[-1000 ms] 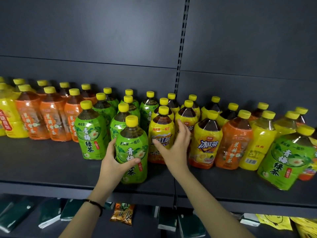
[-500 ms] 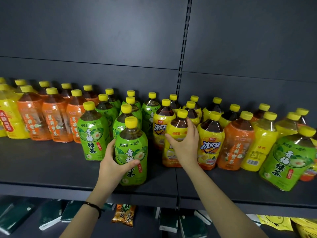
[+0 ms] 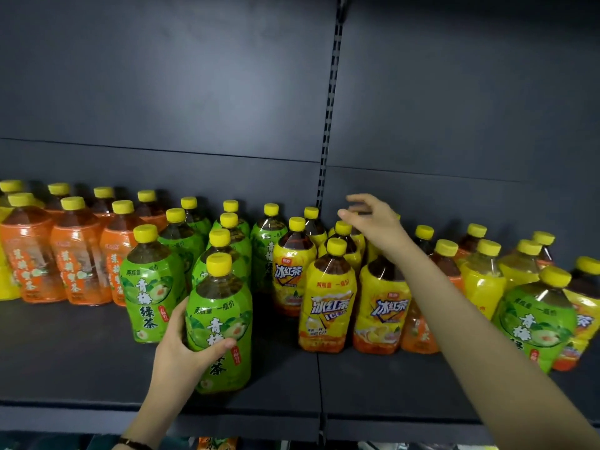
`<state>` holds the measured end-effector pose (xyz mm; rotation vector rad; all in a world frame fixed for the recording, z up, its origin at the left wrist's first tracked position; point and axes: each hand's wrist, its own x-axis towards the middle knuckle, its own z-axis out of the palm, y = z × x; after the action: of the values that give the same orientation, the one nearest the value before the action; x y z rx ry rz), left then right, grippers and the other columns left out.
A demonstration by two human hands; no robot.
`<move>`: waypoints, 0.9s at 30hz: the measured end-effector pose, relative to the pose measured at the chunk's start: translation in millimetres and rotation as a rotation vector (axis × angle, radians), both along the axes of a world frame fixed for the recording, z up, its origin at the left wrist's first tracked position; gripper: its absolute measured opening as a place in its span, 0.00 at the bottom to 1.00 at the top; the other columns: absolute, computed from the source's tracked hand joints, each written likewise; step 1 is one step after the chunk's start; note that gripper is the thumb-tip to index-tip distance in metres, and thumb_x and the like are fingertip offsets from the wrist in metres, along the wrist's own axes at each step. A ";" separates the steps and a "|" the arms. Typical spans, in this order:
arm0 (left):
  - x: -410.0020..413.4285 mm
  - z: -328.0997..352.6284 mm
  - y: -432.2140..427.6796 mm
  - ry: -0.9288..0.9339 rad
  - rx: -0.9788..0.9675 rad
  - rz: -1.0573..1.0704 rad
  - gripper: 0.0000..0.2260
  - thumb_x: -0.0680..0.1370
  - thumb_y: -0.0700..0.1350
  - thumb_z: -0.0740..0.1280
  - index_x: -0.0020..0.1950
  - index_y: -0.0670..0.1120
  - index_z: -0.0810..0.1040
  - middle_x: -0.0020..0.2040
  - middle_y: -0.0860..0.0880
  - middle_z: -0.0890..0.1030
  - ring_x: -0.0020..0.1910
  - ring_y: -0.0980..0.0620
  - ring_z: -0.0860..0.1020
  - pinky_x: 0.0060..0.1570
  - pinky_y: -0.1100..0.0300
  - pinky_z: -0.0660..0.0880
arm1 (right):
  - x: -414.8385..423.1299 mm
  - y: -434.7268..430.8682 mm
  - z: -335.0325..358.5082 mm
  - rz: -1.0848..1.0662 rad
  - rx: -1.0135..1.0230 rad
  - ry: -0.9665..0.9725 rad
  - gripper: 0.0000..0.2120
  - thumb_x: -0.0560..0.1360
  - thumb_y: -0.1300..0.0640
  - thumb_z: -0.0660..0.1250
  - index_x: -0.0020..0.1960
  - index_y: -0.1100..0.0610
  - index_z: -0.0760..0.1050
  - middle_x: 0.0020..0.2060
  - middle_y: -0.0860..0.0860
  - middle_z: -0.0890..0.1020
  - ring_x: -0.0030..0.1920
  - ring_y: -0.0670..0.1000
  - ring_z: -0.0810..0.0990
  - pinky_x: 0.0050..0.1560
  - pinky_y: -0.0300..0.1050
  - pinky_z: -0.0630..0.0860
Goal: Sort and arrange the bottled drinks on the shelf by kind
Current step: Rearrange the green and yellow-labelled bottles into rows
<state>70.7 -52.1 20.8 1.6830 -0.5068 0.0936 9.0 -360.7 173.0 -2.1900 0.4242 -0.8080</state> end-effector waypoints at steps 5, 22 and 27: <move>1.0 -1.1 -1.6 0.020 -0.036 0.012 0.39 0.39 0.75 0.71 0.48 0.84 0.62 0.54 0.58 0.76 0.54 0.52 0.74 0.50 0.55 0.72 | 38.5 -29.8 11.1 0.122 -0.208 0.491 0.18 0.72 0.48 0.72 0.59 0.50 0.78 0.60 0.52 0.79 0.60 0.55 0.78 0.56 0.47 0.76; 0.8 1.0 -3.6 -0.007 -0.034 -0.002 0.40 0.41 0.72 0.73 0.51 0.81 0.63 0.54 0.62 0.74 0.56 0.52 0.73 0.51 0.56 0.70 | 8.5 -75.0 19.2 0.022 -0.359 0.555 0.12 0.68 0.56 0.76 0.51 0.54 0.82 0.48 0.52 0.81 0.37 0.47 0.77 0.37 0.37 0.75; -0.4 0.2 -2.7 0.017 -0.009 -0.004 0.44 0.42 0.73 0.73 0.56 0.71 0.62 0.54 0.62 0.74 0.52 0.58 0.74 0.50 0.58 0.71 | 10.8 -62.4 25.9 0.034 -0.358 0.420 0.18 0.70 0.49 0.74 0.57 0.53 0.80 0.54 0.50 0.81 0.56 0.48 0.77 0.55 0.41 0.70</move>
<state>70.3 -54.8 21.0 1.6728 -0.4966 0.0781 19.8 -423.1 198.9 -2.7055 0.4721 -0.4215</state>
